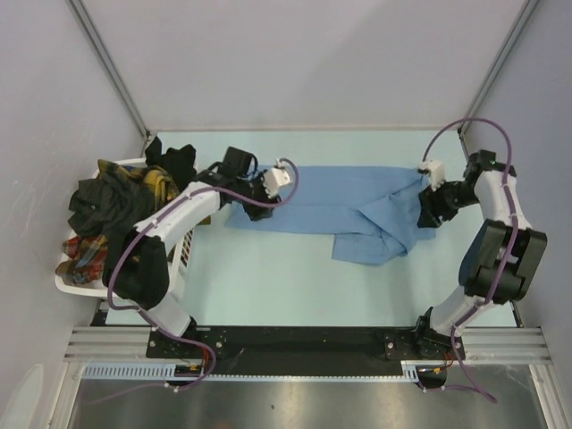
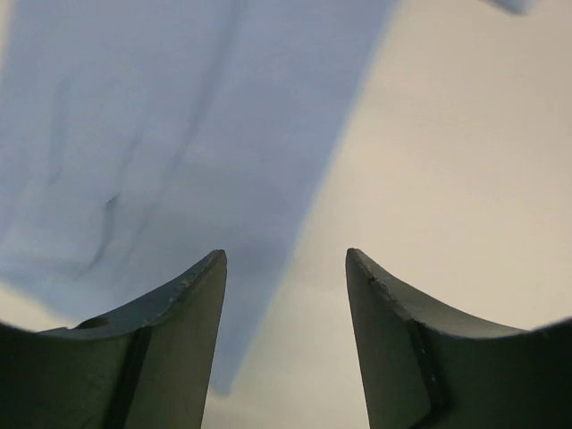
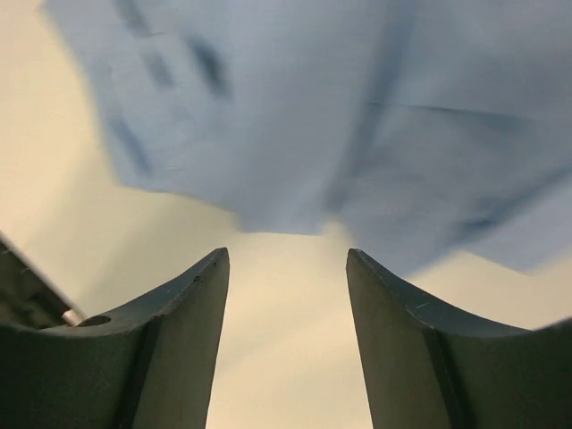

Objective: Fold and stack the long sleeve shirts
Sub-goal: Fold the shirt

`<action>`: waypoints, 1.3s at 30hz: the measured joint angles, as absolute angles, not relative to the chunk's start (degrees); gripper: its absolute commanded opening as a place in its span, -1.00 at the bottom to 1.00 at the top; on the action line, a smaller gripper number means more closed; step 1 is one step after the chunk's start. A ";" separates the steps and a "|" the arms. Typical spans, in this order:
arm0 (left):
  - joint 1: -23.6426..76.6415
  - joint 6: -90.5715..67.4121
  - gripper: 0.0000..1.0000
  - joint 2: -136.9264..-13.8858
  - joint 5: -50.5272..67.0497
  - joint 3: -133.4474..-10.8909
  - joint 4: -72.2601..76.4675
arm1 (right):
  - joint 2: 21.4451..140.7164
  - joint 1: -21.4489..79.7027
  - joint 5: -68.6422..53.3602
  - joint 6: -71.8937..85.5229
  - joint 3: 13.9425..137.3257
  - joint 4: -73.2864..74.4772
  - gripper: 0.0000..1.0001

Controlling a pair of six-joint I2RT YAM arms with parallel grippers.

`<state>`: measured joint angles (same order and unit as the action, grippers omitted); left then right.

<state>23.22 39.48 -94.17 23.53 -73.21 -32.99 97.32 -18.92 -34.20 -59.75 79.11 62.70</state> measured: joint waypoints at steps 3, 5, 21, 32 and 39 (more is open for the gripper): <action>31.48 39.44 0.32 -92.73 25.02 -68.03 -30.81 | 90.04 -13.74 -34.83 -58.67 70.39 62.28 0.28; 37.71 39.44 0.31 -93.91 24.58 -66.30 -29.45 | 88.44 -12.34 -35.59 -56.60 67.11 62.33 0.46; 61.98 34.04 0.29 -122.50 11.68 -88.82 -16.75 | 84.18 -29.17 -40.60 -37.32 66.15 57.93 0.76; 62.57 27.75 -1.00 -129.01 12.16 -97.62 -19.46 | 80.49 -33.30 -43.20 -35.97 67.57 58.37 0.64; 61.78 8.14 -1.00 -123.94 30.11 -99.94 -17.47 | 82.41 -35.24 -45.65 -35.31 74.91 57.82 0.58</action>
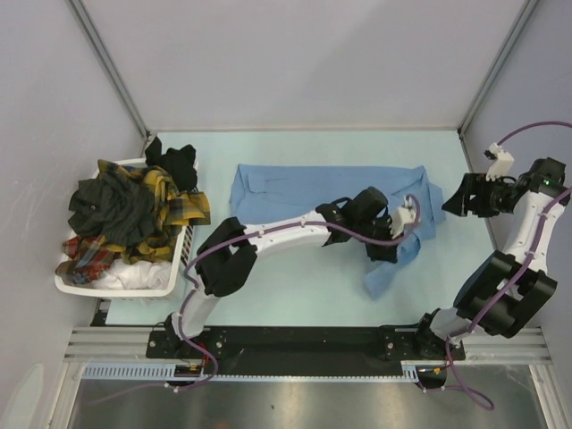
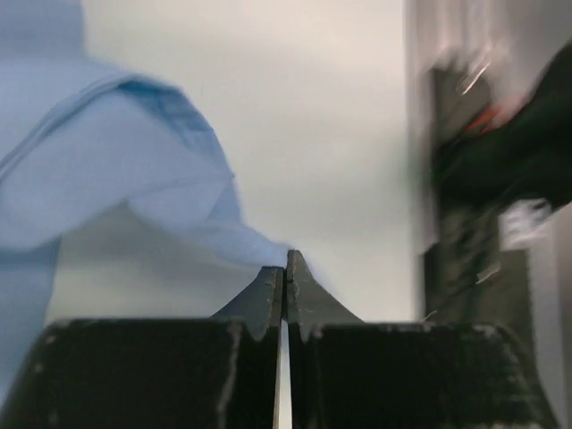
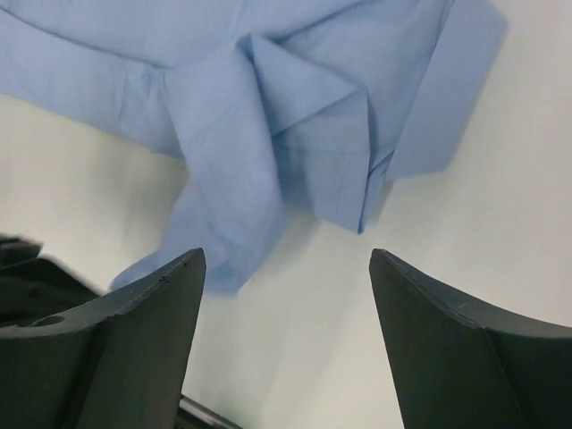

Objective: Fold and stack the long sleeve shirts
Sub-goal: Fold the shirt

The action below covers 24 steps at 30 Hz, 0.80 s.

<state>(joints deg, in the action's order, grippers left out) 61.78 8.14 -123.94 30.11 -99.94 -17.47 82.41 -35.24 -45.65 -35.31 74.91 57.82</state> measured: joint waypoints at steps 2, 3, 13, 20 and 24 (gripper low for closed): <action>61.17 -1.72 -1.00 -122.48 33.78 -101.41 -12.93 | 83.66 -35.22 -46.37 -34.76 77.36 57.43 0.54; 60.69 -6.55 -1.00 -121.89 34.83 -101.47 -10.26 | 84.09 -35.20 -46.68 -34.59 78.15 57.08 0.48; 52.21 -56.21 -0.99 -116.79 24.97 -81.58 25.08 | 83.77 -35.18 -52.31 -42.48 78.30 63.72 0.55; 50.33 -67.79 -0.92 -117.58 17.80 -82.59 31.68 | 82.72 -35.16 -56.49 -46.33 72.03 73.06 0.75; 50.33 -70.52 -0.93 -117.60 15.51 -82.87 33.36 | 83.46 -34.59 -60.25 -42.63 68.29 73.87 0.87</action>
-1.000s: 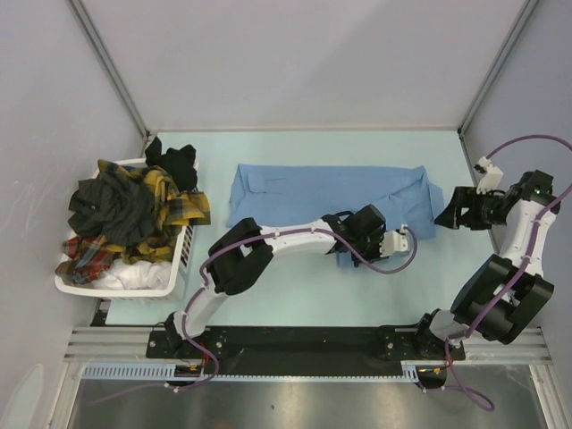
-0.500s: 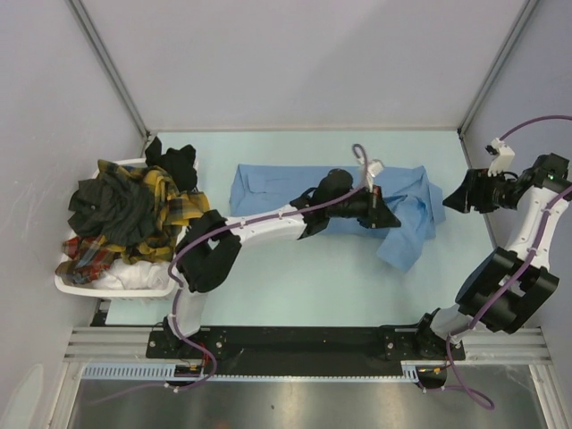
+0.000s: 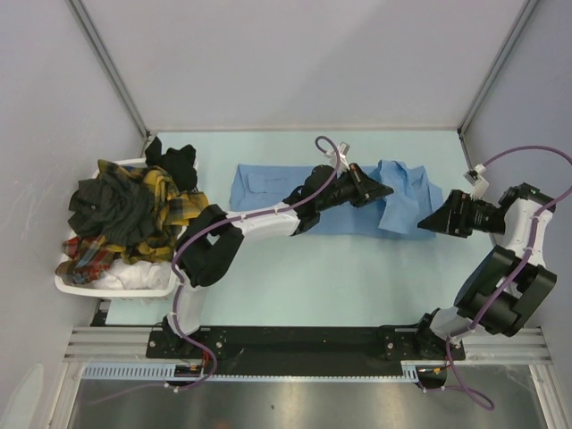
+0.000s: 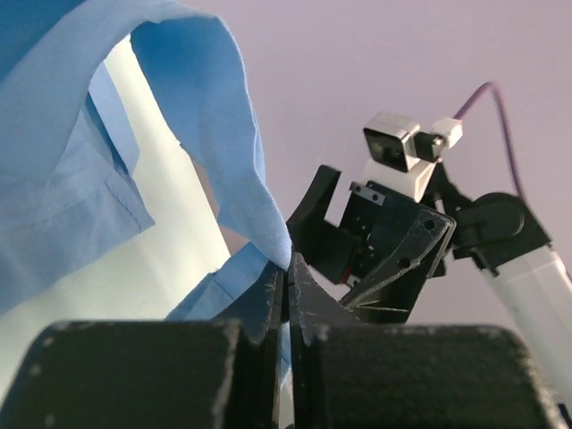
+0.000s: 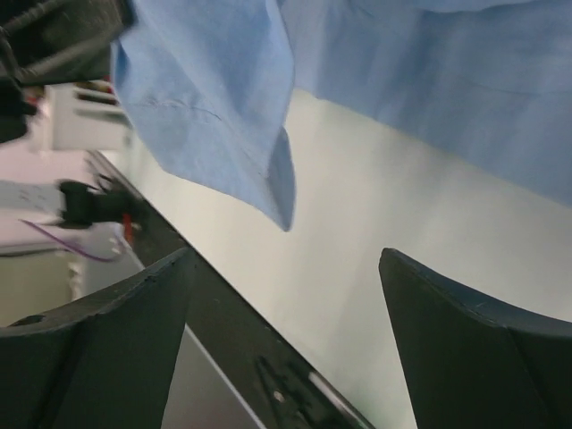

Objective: Fold and stack the long sleeve shirts
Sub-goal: Fold the shirt

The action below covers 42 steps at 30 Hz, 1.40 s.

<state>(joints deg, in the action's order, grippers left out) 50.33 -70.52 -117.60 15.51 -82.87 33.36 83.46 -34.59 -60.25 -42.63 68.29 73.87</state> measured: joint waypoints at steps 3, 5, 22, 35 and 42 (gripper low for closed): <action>50.33 -71.61 -0.93 -117.75 14.48 -82.87 33.71 | 84.07 -33.65 -64.20 -36.95 66.26 70.83 0.89; 50.28 -72.03 -0.94 -117.99 13.80 -82.96 33.85 | 85.01 -32.34 -66.28 -33.26 65.10 68.38 0.87; 49.63 -72.10 -0.78 -120.22 12.67 -84.05 34.65 | 84.79 -24.18 -66.96 -4.38 55.94 38.50 -1.00; 39.27 -46.65 0.31 -108.60 26.59 -70.04 26.61 | 82.94 -22.87 -55.31 -30.20 75.48 59.29 -1.00; 34.54 -4.01 0.91 -90.56 31.05 -68.01 10.92 | 82.39 -17.52 -44.40 -51.62 78.39 72.27 -1.00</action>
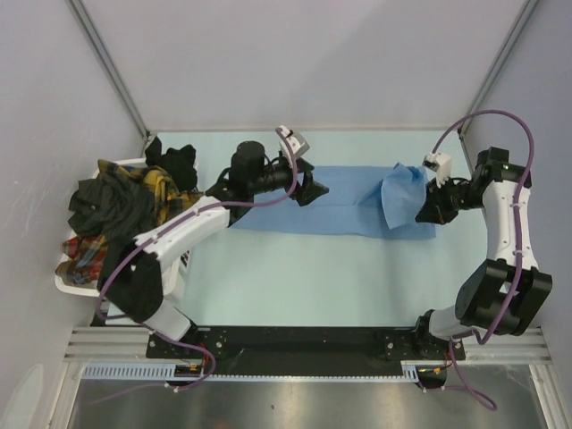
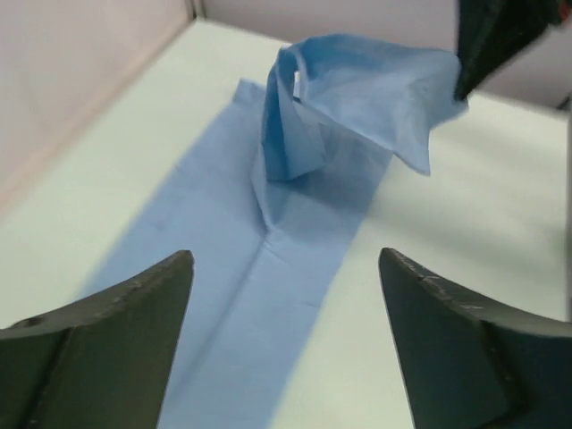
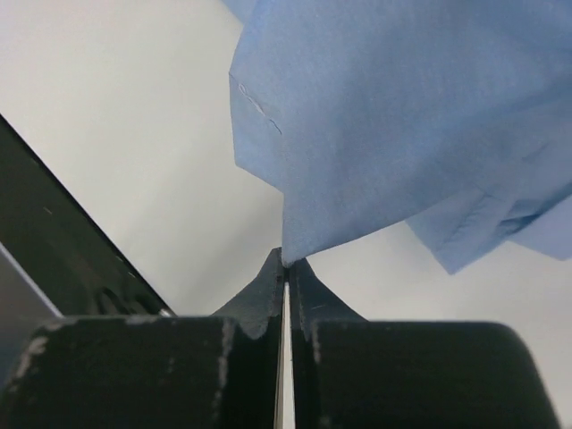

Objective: Fold and stack the long sleeve shirts
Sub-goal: Fold the shirt

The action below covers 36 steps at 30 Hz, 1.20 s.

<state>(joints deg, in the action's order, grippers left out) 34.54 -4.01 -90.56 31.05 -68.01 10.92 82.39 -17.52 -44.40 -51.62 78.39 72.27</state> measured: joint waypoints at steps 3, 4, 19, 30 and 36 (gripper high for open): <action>35.35 11.70 0.94 -85.67 35.05 -68.29 8.25 | 82.04 -16.21 -39.79 -59.59 79.26 74.74 -1.00; 35.44 14.81 0.99 -85.36 36.07 -68.66 7.49 | 81.93 -15.68 -38.50 -61.78 79.64 75.22 -1.00; 35.97 40.53 0.99 -87.55 41.71 -66.72 1.23 | 65.58 -10.87 -12.47 -91.33 73.56 70.26 -1.00; 39.64 39.94 0.99 -90.52 40.80 -69.76 4.73 | 62.67 -9.89 -8.21 -103.15 68.47 48.05 -1.00; 43.92 34.81 0.99 -96.92 39.59 -75.44 11.20 | 60.23 -7.44 -15.53 -108.05 67.00 42.65 -1.00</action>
